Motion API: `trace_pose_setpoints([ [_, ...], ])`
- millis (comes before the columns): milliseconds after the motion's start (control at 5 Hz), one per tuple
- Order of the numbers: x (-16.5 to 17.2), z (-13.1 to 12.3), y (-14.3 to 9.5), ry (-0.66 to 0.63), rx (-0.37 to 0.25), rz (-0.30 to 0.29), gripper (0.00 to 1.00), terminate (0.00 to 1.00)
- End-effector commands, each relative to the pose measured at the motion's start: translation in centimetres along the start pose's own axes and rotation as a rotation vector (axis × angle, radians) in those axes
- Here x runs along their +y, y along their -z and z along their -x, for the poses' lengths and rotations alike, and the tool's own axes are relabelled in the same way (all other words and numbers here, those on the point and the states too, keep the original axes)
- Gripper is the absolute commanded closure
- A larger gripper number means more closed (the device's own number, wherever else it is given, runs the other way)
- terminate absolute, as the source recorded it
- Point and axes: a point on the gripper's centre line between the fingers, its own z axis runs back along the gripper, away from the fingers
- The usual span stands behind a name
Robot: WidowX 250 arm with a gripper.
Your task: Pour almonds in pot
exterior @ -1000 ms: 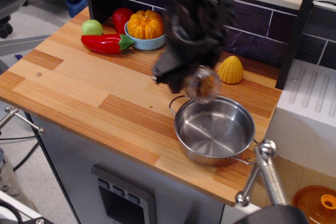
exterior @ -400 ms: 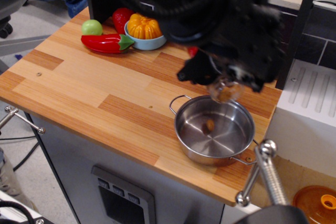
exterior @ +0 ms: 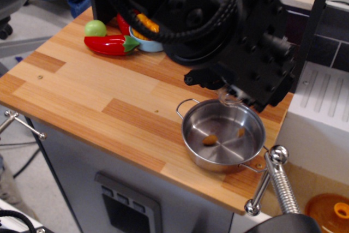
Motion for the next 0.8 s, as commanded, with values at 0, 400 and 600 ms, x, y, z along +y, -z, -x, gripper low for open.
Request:
trace_pose_setpoints([
  [0, 0.4, -1.2, 1.5, 0.074, -0.087, 0.14, 1.0, 0.0],
  [400, -0.6, -2.0, 0.8, 0.106, -0.114, 0.233, 1.0, 0.0],
  [600, -0.7, -1.7, 0.5, 0.121, -0.101, 0.246, 1.0, 0.0],
])
